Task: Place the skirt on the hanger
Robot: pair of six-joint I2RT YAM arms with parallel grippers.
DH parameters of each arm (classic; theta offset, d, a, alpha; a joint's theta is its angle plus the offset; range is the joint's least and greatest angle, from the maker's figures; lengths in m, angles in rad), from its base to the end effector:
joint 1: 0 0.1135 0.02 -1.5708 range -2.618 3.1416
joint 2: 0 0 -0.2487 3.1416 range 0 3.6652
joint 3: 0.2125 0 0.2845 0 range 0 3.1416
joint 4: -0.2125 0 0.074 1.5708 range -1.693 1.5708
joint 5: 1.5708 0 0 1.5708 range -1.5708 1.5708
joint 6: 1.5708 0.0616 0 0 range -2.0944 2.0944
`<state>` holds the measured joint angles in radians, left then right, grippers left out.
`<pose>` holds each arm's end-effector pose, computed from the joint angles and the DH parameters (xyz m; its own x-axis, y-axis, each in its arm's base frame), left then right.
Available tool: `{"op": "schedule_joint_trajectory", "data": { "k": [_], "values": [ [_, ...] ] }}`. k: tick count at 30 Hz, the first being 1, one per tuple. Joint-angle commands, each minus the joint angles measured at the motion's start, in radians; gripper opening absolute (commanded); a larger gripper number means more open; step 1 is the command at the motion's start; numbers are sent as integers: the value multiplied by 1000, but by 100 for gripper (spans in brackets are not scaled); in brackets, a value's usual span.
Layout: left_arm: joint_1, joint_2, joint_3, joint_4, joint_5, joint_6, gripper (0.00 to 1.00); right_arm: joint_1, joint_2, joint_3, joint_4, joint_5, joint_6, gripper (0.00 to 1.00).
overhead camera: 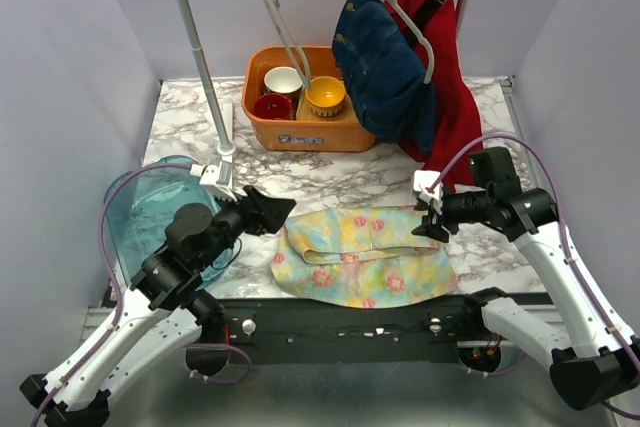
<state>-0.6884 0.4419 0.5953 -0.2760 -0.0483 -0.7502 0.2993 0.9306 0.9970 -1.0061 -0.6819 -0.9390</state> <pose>0.1528 -0.1218 0.3051 -0.4765 -0.4898 -0.7301 0.3728 0.6395 -0.6723 0.1957 0.1010 0.2929 0.0158 -0.6508 -0.7591 -0.9676 0.1813 -0.1756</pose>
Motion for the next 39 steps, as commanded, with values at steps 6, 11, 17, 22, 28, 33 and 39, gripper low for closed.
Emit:
{"op": "schedule_joint_trajectory", "data": {
  "k": [6,11,17,22,28,33,39],
  "values": [
    [6,271,368,109,-157,207,87,-2,100,107,24,-338,161,65],
    [15,444,590,127,-241,142,89,-2,99,72,72,-401,198,65],
    [29,679,922,31,-430,-17,87,-2,63,-81,196,-410,236,65],
    [33,941,1257,-230,-555,-67,83,-2,57,-98,195,-439,233,65],
    [38,1207,1649,-439,-597,-54,80,-2,37,-107,198,-446,239,65],
    [39,1313,1787,-520,-634,-15,77,-3,22,-113,205,-446,246,65],
    [66,1334,1750,-514,-648,2,73,-3,14,-116,207,-441,247,65]
  ]
}}
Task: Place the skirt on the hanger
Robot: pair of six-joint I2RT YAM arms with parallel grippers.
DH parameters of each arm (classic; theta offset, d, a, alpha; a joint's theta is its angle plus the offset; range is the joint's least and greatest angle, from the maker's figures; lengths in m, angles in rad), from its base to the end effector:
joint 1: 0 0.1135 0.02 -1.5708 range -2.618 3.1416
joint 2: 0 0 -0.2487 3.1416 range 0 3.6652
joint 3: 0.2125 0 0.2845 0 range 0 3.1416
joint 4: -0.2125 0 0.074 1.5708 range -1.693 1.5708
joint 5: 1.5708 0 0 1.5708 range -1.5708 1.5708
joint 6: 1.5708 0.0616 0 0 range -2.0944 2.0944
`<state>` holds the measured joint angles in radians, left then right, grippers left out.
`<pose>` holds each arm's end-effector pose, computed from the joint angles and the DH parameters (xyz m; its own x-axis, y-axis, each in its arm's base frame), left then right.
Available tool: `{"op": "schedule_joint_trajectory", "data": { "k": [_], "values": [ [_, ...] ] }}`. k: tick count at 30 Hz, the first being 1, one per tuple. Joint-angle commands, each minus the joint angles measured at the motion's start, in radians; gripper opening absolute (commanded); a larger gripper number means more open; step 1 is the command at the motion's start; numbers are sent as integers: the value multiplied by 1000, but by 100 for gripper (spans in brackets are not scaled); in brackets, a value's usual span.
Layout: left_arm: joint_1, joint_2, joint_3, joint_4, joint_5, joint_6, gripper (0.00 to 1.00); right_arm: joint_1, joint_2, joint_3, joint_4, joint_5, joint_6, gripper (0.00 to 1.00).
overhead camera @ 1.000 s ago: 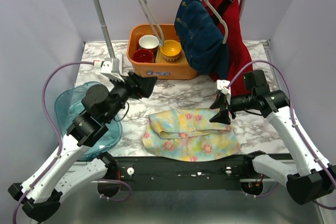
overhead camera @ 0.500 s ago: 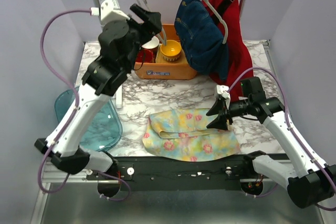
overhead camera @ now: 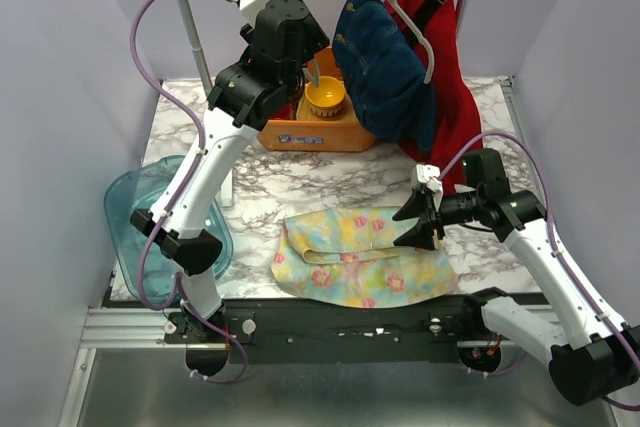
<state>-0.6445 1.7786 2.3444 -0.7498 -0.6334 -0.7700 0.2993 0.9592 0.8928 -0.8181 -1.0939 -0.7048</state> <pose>0.3380 -0.2085 0.5340 -0.1183 -0.6130 -0.7812 -0.0881 0.7901 -0.6066 0.1974 0.1182 0.2794 -0.1269 -0.3504 -0.9280 -0.9918 0.0599 0.1130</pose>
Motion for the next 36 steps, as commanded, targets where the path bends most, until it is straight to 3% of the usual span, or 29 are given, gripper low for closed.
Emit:
{"op": "schedule_joint_trajectory", "data": {
  "k": [1,6,7,17,22,25,36],
  "values": [
    [25,1,-3,-40,-61,23,69,-3,-16,-14,22,-29,13,65],
    [43,-7,-52,-36,-60,26,58,-3,-16,-14,23,-26,14,65],
    [45,-16,-60,-30,-55,29,51,-2,-16,-14,25,-24,14,65],
    [54,-74,-134,21,-29,74,32,-2,-17,-17,27,-21,14,65],
    [59,-143,-227,113,0,133,8,-2,-19,-17,23,-21,13,65],
    [62,-186,-281,190,38,196,0,-2,-19,-17,23,-20,13,65],
    [85,-271,-350,303,112,314,0,-2,-23,-18,20,-20,10,65]
  ]
}}
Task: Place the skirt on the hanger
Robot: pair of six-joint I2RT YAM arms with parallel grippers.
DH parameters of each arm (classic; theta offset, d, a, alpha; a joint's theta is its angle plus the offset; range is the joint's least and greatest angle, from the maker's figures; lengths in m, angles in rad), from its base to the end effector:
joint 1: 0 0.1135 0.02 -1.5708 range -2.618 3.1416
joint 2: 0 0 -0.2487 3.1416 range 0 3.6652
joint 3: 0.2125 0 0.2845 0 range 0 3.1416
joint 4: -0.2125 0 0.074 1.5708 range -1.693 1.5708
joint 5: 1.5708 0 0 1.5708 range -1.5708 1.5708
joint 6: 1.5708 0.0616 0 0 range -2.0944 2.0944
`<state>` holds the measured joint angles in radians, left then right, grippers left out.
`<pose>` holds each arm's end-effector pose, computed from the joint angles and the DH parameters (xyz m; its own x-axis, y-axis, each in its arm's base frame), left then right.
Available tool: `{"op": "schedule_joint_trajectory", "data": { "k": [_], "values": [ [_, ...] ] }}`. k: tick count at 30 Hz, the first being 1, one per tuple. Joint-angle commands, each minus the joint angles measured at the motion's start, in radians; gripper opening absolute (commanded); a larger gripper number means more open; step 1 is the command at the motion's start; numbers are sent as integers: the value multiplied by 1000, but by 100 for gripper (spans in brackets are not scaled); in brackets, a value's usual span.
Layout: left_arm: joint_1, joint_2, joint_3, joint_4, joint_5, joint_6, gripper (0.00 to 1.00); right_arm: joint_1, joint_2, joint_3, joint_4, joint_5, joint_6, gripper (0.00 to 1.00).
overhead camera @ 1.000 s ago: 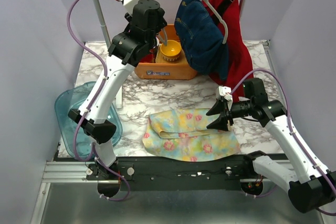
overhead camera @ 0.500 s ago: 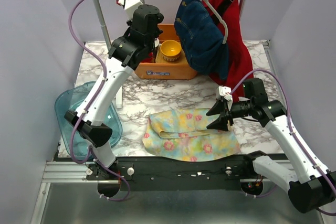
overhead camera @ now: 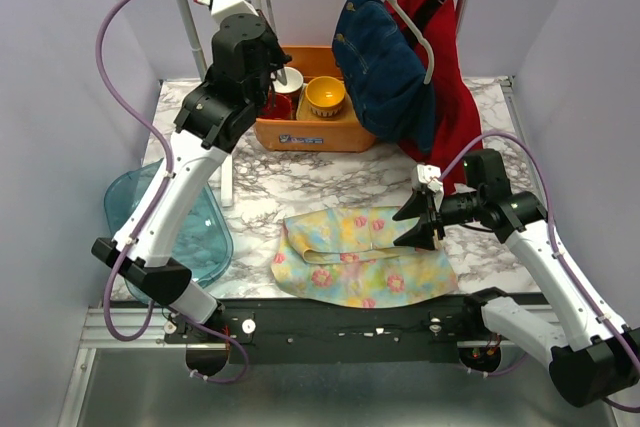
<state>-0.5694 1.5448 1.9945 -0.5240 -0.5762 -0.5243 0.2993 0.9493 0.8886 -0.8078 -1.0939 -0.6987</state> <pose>0.3240 -0.1676 0.5277 -0.0514 -0.4655 -0.8835 -0.0361 0.8850 -0.4642 0.1965 0.1179 0.2806 -0.1187 -0.3456 -0.9308 -0.9927 0.0615 0.1038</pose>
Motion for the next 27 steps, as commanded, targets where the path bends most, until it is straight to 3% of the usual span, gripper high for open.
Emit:
{"op": "schedule_joint_trajectory", "data": {
  "k": [1,27],
  "values": [
    [9,-41,-2,76,58,69,0,-2,-14,-14,12,-18,4,65],
    [11,-282,-266,-51,257,210,0,-3,6,-16,4,-15,-13,65]
  ]
}}
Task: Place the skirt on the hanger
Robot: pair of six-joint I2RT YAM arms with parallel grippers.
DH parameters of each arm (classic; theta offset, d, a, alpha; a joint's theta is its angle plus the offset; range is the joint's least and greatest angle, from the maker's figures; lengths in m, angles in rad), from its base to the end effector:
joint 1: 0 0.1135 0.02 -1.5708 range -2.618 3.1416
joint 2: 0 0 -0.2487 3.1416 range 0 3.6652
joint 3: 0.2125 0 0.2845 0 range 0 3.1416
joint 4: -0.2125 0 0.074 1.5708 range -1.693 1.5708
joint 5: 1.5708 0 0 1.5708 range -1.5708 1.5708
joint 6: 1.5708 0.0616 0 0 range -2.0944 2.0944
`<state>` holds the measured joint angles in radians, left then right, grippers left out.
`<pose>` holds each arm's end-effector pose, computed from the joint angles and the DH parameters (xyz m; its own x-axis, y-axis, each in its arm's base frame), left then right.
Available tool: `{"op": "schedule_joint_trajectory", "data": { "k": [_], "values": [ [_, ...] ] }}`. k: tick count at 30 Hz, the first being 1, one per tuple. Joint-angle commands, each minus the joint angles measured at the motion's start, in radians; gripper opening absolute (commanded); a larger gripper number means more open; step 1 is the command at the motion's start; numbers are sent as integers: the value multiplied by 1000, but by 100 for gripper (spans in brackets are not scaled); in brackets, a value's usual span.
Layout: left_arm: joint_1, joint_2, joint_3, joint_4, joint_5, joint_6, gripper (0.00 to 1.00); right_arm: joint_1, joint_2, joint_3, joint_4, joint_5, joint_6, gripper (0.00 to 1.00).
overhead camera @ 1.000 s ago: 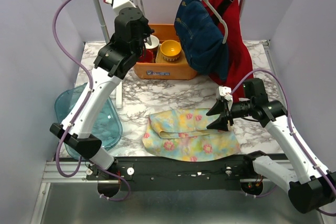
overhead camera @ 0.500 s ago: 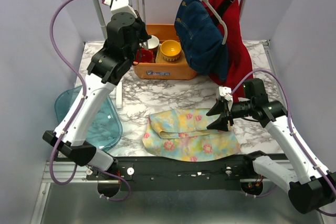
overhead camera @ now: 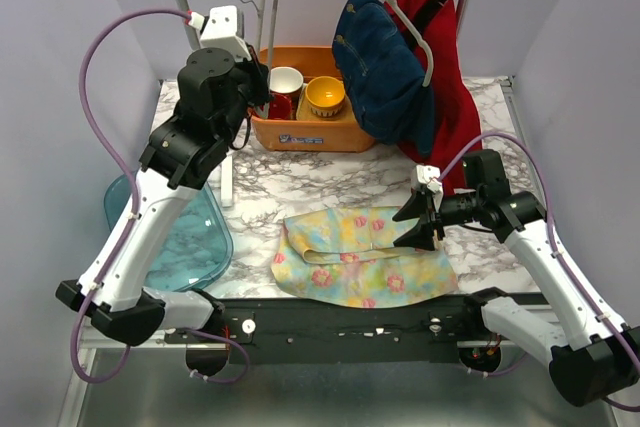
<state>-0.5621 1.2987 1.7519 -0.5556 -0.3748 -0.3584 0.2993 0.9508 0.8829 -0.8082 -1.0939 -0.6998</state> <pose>0.2722 -0.1448 0.5153 -0.1469 -0.2933 -0.9447 0.1456 0.9382 -0.3139 0.1965 0.1179 0.2783 -0.1244 -0.3478 -0.9293 -0.9921 0.0614 0.1098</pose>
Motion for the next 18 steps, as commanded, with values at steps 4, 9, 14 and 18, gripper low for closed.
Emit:
{"op": "schedule_joint_trajectory", "data": {
  "k": [4,9,14,18],
  "values": [
    [4,-76,-89,-32,59,56,0,-3,9,-12,-5,-17,-18,65],
    [4,-134,-169,-66,105,64,0,-2,17,-7,-23,-21,-44,66],
    [4,-277,-362,-92,301,85,0,-3,19,4,-58,-18,-98,66],
    [4,-389,-538,-127,482,85,0,-3,22,14,-98,-15,-154,66]
  ]
}}
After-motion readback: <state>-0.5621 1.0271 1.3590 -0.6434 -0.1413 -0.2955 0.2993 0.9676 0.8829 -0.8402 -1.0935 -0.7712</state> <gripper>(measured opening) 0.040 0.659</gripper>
